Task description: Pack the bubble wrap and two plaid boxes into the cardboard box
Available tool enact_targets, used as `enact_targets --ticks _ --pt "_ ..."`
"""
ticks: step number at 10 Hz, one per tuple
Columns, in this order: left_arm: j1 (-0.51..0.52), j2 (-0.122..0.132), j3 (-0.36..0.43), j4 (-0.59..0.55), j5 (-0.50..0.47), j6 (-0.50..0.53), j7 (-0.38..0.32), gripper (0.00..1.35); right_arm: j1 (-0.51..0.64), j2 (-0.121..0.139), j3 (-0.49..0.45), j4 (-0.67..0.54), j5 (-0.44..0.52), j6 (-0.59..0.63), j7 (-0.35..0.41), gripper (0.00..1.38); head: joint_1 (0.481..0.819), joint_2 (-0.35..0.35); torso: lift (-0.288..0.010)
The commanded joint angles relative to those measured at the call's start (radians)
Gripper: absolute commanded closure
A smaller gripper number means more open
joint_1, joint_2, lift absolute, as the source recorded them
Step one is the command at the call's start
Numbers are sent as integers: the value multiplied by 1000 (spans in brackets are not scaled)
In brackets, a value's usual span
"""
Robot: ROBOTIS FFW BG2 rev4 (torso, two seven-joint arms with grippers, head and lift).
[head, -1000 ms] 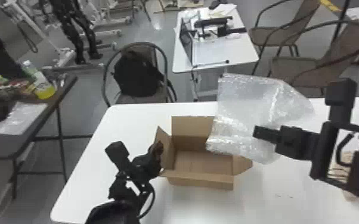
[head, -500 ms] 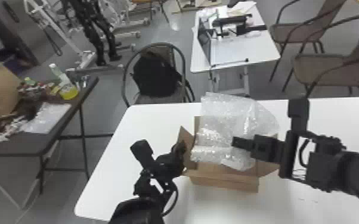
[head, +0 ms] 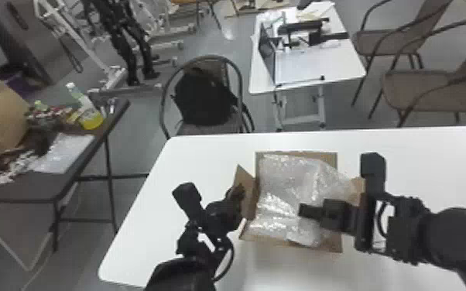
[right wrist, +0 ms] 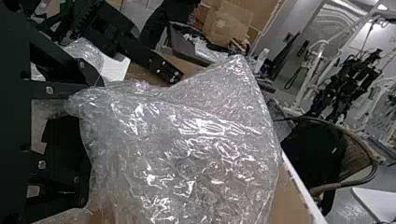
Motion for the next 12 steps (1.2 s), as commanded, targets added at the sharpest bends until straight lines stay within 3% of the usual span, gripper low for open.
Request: enact_targets --ticks 1,4,5,6,7,8,12 --pt "-5 -3 -4 2 2 -2 0 1213 -19 1 10 48 5 12 0 1193 695 350 -14" --pt "-9 -3 -21 3 11 -5 0 1213 -69 1 61 203 47 -97 69 1190 695 350 -14" --pt "-11 -3 -27 3 14 -6 0 1213 -71 1 62 235 70 -126 72 1092 695 350 -14" --pt "-12 -3 -29 3 15 -8 0 1213 -73 1 62 269 100 -159 97 805 695 350 -14" --pt "-12 -3 -29 5 15 -8 1 1213 -73 1 62 274 111 -181 112 398 695 344 -14" --pt "-11 -3 -27 5 17 -9 5 1213 -69 1 62 269 119 -201 137 150 695 339 -14" --pt "-2 -3 -12 5 35 -19 6 1213 -8 1 59 66 165 -209 135 119 695 350 -14"
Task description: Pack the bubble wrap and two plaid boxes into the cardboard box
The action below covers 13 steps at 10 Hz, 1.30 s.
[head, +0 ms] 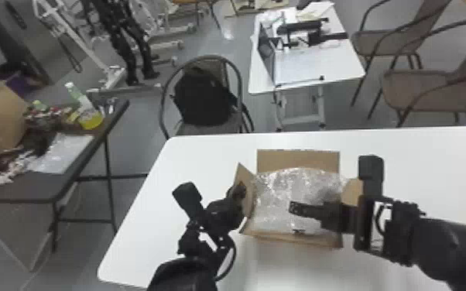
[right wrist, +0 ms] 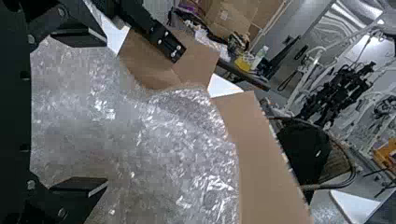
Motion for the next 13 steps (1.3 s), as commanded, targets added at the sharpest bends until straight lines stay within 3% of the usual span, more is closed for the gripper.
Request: enact_targets --ticks 1,3,4,5,6,7,8,9,11,13 --pt "2 -3 4 0 5 -3 0 1213 30 1 -3 -91 -9 8 -13 119 695 350 -14" --pt "7 -3 7 0 8 -3 0 1213 64 -12 -6 -175 -21 32 -30 117 695 350 -14" --pt "7 -3 5 0 11 -4 0 1213 105 -27 -33 -281 63 9 -30 119 695 350 -14" --pt "10 -3 5 -2 12 -6 0 1213 160 -52 -76 -413 232 -31 -17 113 695 350 -14" --pt "13 -3 7 -5 14 -6 0 1213 219 -95 -104 -450 290 -185 38 104 695 335 -14" --pt "16 -3 7 -5 17 -7 0 1213 288 -135 -138 -470 281 -288 50 104 695 315 -14" --pt "22 -3 10 -6 21 -11 0 1213 358 -147 -182 -531 347 -308 30 104 695 279 -14" --pt "30 -3 16 -8 28 -18 0 1213 446 -136 -236 -575 414 -399 13 114 695 240 -14" --pt "41 -3 20 -13 29 -18 0 1213 576 -129 -317 -649 526 -459 12 140 695 195 -14" --pt "47 -3 27 -16 32 -20 0 1213 688 -115 -356 -655 559 -575 -37 147 695 161 -14"
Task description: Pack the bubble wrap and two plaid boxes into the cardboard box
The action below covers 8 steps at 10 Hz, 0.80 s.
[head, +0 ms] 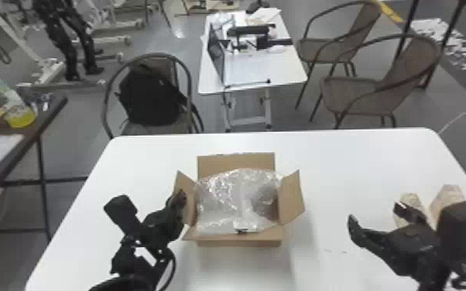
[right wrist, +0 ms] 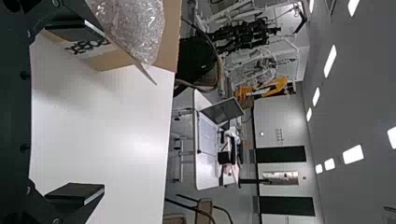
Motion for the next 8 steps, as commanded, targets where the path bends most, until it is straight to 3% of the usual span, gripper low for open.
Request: enact_targets --ticks 1,5,8 --pt "4 -3 4 -2 1 -1 0 1213 87 18 -37 0 7 -61 -33 144 695 144 -14" --pt "15 -3 10 -8 2 1 0 1213 203 60 -143 -5 21 -61 -75 147 695 81 -14" --pt "18 -3 10 -8 5 1 0 1213 229 99 -212 44 30 -122 -108 147 695 37 -14"
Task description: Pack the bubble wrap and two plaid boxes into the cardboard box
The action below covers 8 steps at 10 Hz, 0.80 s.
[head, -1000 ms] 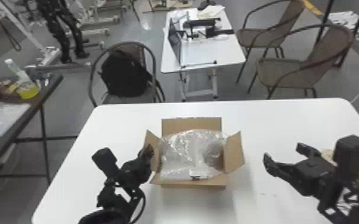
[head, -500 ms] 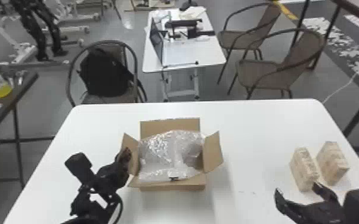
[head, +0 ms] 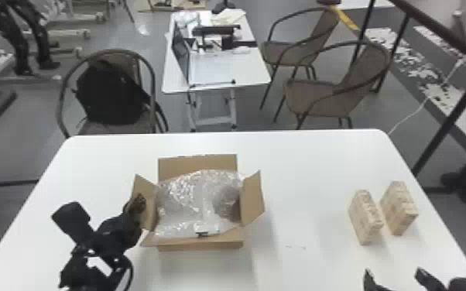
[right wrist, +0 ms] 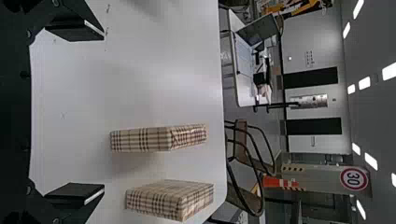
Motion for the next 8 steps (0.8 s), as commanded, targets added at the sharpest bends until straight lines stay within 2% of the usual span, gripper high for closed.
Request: enact_targets --ticks 1,4,8 --pt "4 -3 -2 0 3 -2 0 1213 -7 29 -47 21 13 -11 -6 147 695 19 -14" --pt "1 -3 -9 0 5 0 0 1213 -109 31 -61 95 46 -11 -3 147 695 -26 -14" --pt "2 -3 -14 0 8 3 0 1213 -243 27 -55 207 81 24 1 147 695 -28 -14"
